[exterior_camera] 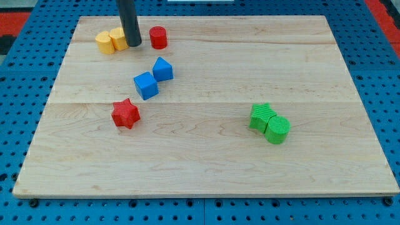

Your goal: Move the blue triangle below the yellow hexagon

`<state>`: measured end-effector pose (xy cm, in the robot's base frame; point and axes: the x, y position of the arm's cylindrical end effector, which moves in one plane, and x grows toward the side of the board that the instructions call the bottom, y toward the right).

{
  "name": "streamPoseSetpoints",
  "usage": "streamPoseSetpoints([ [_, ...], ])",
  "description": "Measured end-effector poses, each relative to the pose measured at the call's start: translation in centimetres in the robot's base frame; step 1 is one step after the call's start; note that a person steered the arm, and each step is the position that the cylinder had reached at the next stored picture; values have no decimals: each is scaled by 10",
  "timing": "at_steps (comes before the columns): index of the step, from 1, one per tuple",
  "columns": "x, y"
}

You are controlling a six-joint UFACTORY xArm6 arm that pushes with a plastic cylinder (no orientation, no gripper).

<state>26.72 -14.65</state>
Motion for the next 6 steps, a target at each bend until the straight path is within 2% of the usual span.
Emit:
streamPoseSetpoints([
  [1,-22,6],
  [2,5,87],
  [3,43,134],
  [4,47,99],
  [5,102,97],
  [6,117,29],
])
